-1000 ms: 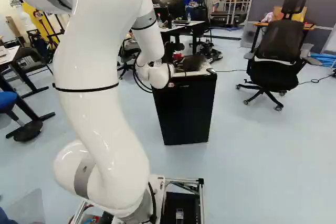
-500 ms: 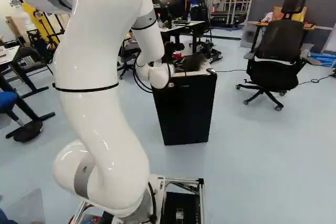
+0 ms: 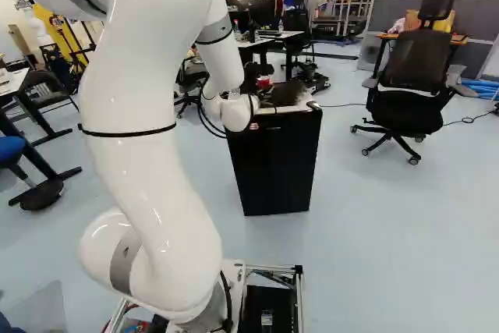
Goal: Grab a drink from the fridge
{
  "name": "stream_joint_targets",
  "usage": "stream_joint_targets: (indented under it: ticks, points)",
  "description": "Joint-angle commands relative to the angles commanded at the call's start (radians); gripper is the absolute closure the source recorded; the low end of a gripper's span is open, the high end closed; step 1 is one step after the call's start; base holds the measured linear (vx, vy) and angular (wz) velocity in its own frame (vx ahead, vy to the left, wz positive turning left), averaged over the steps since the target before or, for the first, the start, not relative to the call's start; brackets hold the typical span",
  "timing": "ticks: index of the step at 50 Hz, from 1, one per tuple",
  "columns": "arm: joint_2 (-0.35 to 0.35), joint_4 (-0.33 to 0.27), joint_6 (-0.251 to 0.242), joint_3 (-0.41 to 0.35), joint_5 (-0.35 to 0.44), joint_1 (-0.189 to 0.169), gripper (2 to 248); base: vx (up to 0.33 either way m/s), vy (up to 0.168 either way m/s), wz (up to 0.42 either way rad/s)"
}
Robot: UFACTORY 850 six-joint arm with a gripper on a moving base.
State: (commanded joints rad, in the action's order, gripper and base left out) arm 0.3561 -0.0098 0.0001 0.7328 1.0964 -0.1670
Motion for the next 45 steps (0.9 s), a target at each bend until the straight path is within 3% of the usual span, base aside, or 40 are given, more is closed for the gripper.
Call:
stream_joint_targets:
  ticks: [23,45]
  points:
    - [-0.012,0.0,0.0,-0.012,-0.004,0.003,151,0.0,0.0,0.0]
    - [-0.074,0.001,0.0,-0.076,-0.026,0.02,151,0.0,0.0,0.0]
